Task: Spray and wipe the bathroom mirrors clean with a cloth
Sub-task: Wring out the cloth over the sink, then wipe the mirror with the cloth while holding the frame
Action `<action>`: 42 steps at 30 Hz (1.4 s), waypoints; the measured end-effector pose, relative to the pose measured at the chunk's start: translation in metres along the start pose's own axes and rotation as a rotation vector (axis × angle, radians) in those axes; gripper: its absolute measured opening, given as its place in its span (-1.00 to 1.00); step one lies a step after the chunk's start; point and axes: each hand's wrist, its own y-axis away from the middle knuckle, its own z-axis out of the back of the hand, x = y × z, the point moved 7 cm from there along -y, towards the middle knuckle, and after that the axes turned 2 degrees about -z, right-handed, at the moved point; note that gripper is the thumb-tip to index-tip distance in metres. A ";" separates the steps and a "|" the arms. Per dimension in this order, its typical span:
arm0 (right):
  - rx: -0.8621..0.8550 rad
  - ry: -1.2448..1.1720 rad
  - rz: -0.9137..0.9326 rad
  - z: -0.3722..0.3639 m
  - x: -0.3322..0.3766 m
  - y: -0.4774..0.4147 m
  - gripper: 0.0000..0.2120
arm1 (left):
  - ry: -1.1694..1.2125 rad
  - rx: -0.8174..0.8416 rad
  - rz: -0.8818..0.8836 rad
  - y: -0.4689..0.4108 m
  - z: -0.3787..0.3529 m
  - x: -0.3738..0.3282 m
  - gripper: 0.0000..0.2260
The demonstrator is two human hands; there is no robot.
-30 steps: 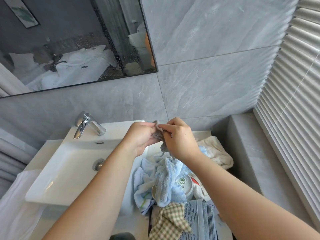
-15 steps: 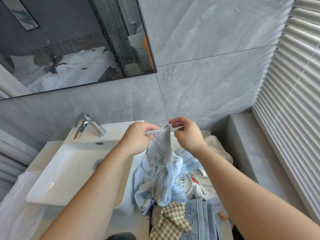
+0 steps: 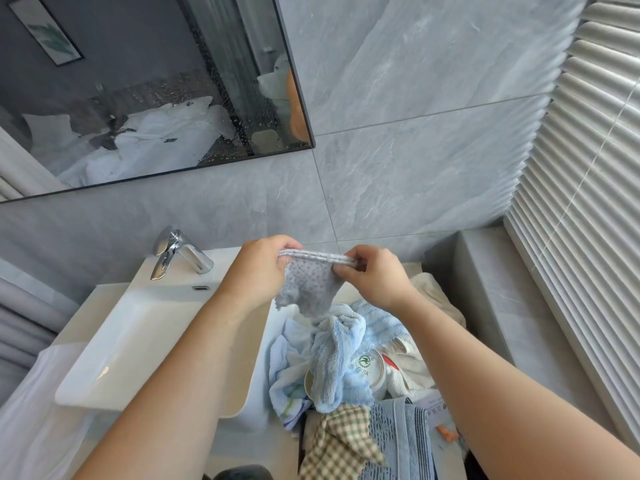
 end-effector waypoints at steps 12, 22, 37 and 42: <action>-0.271 -0.057 0.108 0.014 0.054 -0.003 -0.75 | 0.720 -0.437 0.293 -0.007 -0.025 0.012 -0.82; -0.383 0.010 0.148 0.034 0.094 -0.047 -0.66 | 0.407 -0.887 0.029 -0.044 0.018 -0.018 -0.72; -0.485 0.534 0.466 0.052 0.157 -0.167 -0.68 | 0.456 -0.952 0.208 -0.147 0.048 0.028 -0.86; -0.473 0.633 0.479 0.064 0.172 -0.190 -0.70 | 0.771 -1.082 0.203 -0.171 0.044 0.013 -0.90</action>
